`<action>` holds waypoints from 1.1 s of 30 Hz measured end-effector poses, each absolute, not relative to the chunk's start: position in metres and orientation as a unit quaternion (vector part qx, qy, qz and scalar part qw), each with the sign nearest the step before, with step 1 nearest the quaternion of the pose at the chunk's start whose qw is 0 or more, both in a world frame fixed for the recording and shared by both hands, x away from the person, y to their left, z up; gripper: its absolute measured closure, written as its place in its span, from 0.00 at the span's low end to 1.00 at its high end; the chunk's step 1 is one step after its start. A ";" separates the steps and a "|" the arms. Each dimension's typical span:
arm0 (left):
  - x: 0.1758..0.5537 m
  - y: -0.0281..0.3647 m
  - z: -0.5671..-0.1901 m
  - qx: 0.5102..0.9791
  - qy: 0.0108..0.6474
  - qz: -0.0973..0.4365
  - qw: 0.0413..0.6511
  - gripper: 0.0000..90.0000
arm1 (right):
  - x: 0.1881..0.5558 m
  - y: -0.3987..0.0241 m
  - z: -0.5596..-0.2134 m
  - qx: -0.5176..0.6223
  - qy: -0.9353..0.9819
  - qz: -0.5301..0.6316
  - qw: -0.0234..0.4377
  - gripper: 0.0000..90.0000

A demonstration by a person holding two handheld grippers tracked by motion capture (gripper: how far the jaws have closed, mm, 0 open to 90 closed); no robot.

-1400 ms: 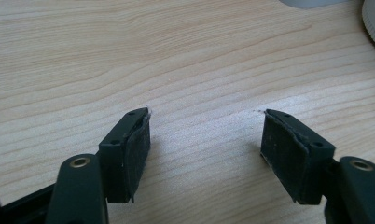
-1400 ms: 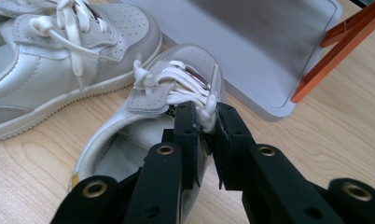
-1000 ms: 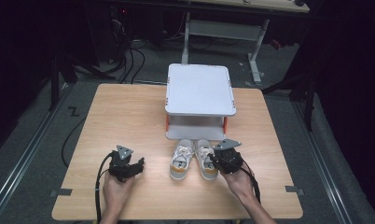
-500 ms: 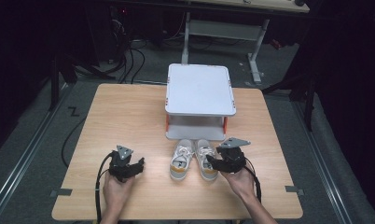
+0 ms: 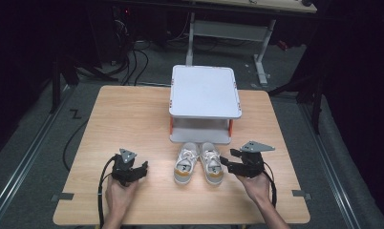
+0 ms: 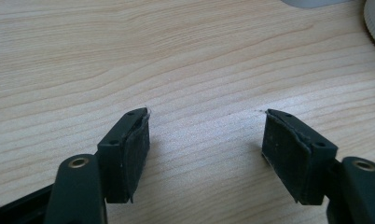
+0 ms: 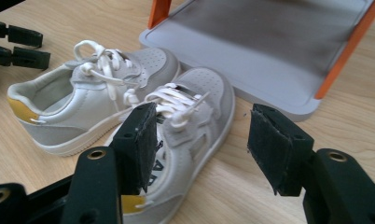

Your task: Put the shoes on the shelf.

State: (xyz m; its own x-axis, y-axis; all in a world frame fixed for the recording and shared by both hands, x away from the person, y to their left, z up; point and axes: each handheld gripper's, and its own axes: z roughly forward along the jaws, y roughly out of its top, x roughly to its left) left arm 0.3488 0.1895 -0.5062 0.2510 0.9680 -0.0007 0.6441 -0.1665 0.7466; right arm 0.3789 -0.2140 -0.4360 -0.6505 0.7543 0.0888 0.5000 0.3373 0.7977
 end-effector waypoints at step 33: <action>0.336 0.137 -0.445 0.751 0.501 0.203 0.379 0.24 | 0.412 -0.288 -0.496 0.500 0.754 0.361 0.224 0.53</action>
